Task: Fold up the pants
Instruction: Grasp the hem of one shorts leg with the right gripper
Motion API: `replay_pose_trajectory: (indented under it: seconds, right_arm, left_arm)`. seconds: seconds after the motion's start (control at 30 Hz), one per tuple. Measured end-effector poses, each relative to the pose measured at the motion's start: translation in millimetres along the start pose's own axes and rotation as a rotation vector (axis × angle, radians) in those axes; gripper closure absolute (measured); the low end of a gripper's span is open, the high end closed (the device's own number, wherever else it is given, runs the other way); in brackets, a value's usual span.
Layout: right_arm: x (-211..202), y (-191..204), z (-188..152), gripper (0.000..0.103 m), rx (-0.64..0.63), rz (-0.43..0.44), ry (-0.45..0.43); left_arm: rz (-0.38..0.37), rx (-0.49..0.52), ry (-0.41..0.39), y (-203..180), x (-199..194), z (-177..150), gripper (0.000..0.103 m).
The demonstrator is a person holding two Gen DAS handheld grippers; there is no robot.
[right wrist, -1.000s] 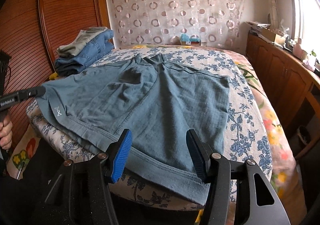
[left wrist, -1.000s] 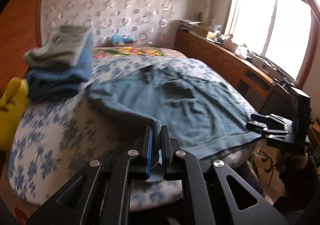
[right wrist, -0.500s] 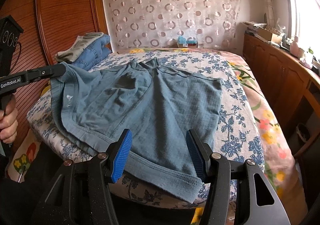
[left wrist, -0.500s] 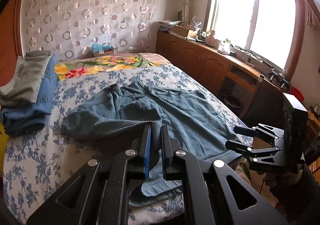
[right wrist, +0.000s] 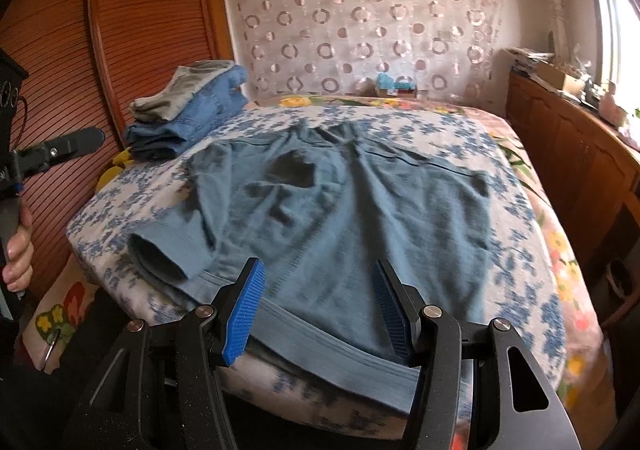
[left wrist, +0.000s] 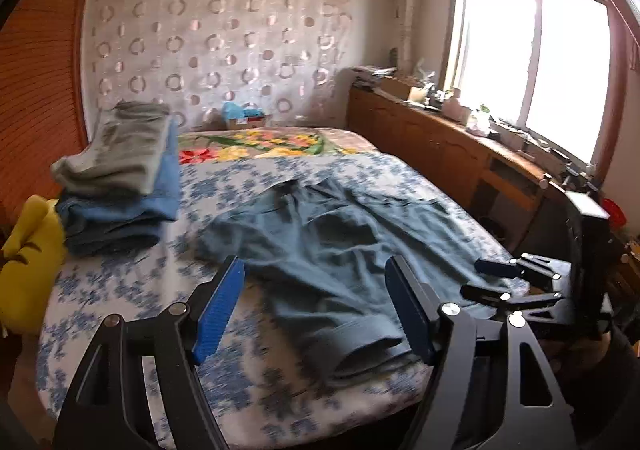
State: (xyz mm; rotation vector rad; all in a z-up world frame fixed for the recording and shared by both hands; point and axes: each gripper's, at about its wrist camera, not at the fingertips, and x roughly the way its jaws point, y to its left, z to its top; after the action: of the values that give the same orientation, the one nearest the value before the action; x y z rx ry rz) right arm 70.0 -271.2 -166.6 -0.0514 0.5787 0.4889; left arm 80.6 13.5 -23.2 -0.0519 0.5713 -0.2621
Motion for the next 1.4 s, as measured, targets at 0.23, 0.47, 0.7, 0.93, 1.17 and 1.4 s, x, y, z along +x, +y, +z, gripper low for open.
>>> replay_pose_trajectory:
  seconds: [0.23,0.47,0.7,0.93,1.17,1.4]
  right_arm:
    - [21,25,12,0.054,-0.038,0.066,0.000]
    - [34,39,14,0.055,-0.061,0.085,0.005]
    - [42,46,15,0.055,-0.063,0.098,0.021]
    - [60,57,14,0.057,-0.071,0.121,0.057]
    - [83,58,16,0.067,-0.059,0.140,0.103]
    - [101,61,19,0.069,-0.065,0.129,0.126]
  left_arm:
    - [0.020,-0.037,0.062,19,18,-23,0.029]
    - [-0.003,-0.016,0.152,11,44,-48,0.029]
    - [0.014,0.017,0.236,8,59,-67,0.029]
    - [0.016,-0.001,0.248,14,60,-75,0.029]
    - [0.019,0.005,0.242,14,60,-76,0.029]
    - [0.023,0.009,0.235,13,60,-76,0.028]
